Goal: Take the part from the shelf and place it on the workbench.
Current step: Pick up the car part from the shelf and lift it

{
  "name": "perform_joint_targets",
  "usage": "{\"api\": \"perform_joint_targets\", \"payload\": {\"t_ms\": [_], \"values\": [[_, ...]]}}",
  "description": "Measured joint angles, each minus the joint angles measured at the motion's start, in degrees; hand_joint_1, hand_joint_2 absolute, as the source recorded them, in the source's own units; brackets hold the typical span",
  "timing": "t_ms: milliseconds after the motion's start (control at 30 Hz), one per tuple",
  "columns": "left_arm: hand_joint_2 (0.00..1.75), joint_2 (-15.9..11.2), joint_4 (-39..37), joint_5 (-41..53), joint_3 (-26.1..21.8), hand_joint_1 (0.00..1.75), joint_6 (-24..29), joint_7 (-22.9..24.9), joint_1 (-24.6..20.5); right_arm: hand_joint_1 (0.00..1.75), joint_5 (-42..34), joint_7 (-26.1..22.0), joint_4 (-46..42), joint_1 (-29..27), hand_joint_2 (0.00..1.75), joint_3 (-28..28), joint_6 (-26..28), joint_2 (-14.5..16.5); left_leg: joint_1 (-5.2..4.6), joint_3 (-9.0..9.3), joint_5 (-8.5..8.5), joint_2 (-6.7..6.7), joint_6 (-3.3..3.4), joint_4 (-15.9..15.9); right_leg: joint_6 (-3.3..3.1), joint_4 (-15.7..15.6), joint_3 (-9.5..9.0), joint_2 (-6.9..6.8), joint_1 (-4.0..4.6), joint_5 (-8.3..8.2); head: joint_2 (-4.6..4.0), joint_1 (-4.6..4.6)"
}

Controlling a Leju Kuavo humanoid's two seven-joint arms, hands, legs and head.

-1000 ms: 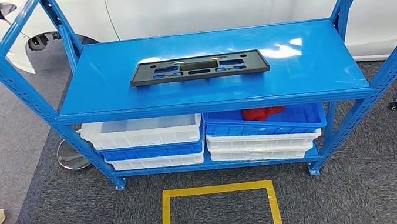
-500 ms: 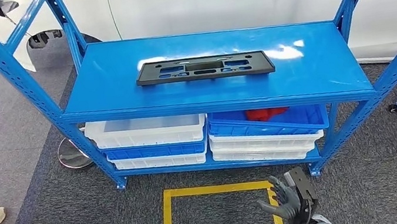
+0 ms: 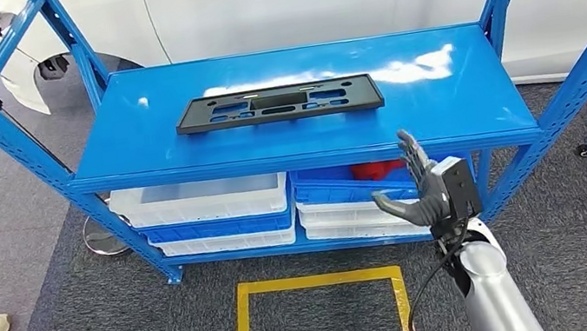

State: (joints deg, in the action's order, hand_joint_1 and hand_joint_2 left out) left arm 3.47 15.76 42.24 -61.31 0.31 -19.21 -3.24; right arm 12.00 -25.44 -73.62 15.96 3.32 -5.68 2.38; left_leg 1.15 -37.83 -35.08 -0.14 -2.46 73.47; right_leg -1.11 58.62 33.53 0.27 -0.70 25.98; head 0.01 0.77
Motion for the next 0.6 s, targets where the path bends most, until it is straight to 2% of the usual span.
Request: {"api": "perform_joint_targets", "payload": {"t_ms": [33,67,100,167,200,233,300,367,400,467,500,533,567,600], "values": [[0.0,0.05,-0.11,0.27,-0.41,0.0,0.12,0.0,-0.02,0.0,-0.16,-0.44,-1.83,0.27,0.87,-0.88,0.58,-0.22,-0.03,-0.74,0.7,0.0,0.19,0.69,-0.1,0.01,-0.12,0.02,0.2,0.08,0.0,-0.01],[0.0,0.1,-0.22,0.56,-0.8,0.0,0.24,-0.01,-0.04,0.0,-0.32,-0.91,-3.67,0.61,0.44,-1.76,1.14,-0.42,-0.11,-0.46,2.48,0.0,0.53,-0.81,-0.17,0.01,-0.31,0.05,0.4,0.17,0.0,-0.01],[0.0,0.14,-0.33,0.84,-1.2,0.0,0.33,-0.04,-0.09,0.0,-0.48,-1.4,-5.62,1.07,0.0,-2.68,1.73,-0.61,-0.29,0.79,5.03,-0.02,1.05,-4.31,-0.22,-0.01,-0.55,0.1,0.59,0.27,0.0,-0.02],[0.0,0.16,-0.44,1.42,-2.03,0.0,0.47,-0.14,-0.29,0.0,-0.88,-2.39,-9.44,2.25,0.0,-4.52,2.87,-1.08,-0.7,3.7,8.6,-0.59,2.2,-11.49,-0.05,-0.03,-0.74,0.41,0.75,0.4,0.0,-0.16],[0.0,0.19,-0.51,1.72,-2.47,0.0,0.55,-0.19,-0.38,0.0,-1.1,-2.9,-11.37,2.84,0.0,-5.43,3.42,-1.33,-0.93,4.59,9.29,-0.8,2.59,-13.72,0.19,-0.04,-0.63,0.59,0.7,0.36,0.0,-0.19],[0.0,0.21,-0.59,2.02,-2.88,0.0,0.63,-0.22,-0.42,0.0,-1.36,-3.4,-13.22,3.28,0.0,-6.26,3.93,-1.59,-1.1,4.93,9.21,-0.98,2.78,-14.63,0.5,-0.09,-0.46,0.79,0.59,0.27,0.0,-0.22],[0.0,0.37,-0.75,2.65,-3.63,0.0,0.76,-0.28,-0.46,0.0,-1.92,-4.42,-17.06,3.9,0.0,-7.79,4.88,-2.11,-1.11,5.24,9.39,-0.52,2.94,-15.67,1.18,-0.28,-0.36,1.02,0.47,0.09,0.0,-0.16],[0.0,0.62,-0.87,3.31,-4.33,0.0,0.89,-0.39,-0.63,0.0,-2.62,-5.49,-20.92,4.79,0.0,-9.26,5.74,-2.82,-0.81,5.83,9.85,0.21,3.33,-16.84,1.75,1.24,0.26,0.82,0.48,1.19,0.0,-0.24],[0.0,0.78,-0.95,3.65,-4.68,0.0,0.97,-0.45,-0.76,0.0,-2.99,-6.0,-22.68,5.32,0.44,-9.99,6.14,-3.18,-0.65,6.07,10.03,0.65,3.51,-17.27,1.99,3.72,1.41,0.64,0.45,2.59,0.0,-0.31],[0.0,0.93,-1.15,4.35,-5.33,0.0,1.15,-0.61,-0.99,0.0,-3.73,-6.96,-25.82,6.01,0.44,-11.39,6.81,-3.8,-0.72,6.15,9.99,1.3,3.75,-17.36,2.42,11.07,5.15,0.46,0.28,5.91,0.0,-0.38],[0.0,1.02,-1.25,4.73,-5.66,0.0,1.23,-0.7,-1.07,0.0,-4.13,-7.46,-27.36,6.11,0.44,-12.09,7.14,-4.12,-0.72,6.14,9.93,1.53,3.77,-17.3,2.64,14.13,6.77,0.43,0.16,6.81,0.0,-0.38],[0.0,1.1,-1.36,5.14,-5.97,0.0,1.29,-0.83,-1.12,0.0,-4.55,-7.99,-28.92,6.16,0.0,-12.78,7.44,-4.47,-0.72,6.13,9.85,1.67,3.74,-17.19,2.81,15.38,7.52,0.36,0.03,6.7,-0.01,-0.39],[0.0,1.21,-1.46,5.55,-6.3,0.0,1.35,-0.95,-1.17,0.0,-5.01,-8.55,-30.52,6.29,0.0,-13.47,7.71,-4.81,-0.71,6.13,9.74,1.76,3.64,-17.03,2.93,14.44,7.16,0.24,-0.1,5.58,-0.01,-0.4],[0.0,1.34,-1.57,5.97,-6.62,0.0,1.4,-1.06,-1.24,0.0,-5.46,-9.08,-32.08,6.48,0.0,-14.11,7.96,-5.14,-0.69,6.14,9.58,1.85,3.51,-16.78,2.99,11.37,5.68,0.04,-0.22,3.65,-0.01,-0.39]]}}
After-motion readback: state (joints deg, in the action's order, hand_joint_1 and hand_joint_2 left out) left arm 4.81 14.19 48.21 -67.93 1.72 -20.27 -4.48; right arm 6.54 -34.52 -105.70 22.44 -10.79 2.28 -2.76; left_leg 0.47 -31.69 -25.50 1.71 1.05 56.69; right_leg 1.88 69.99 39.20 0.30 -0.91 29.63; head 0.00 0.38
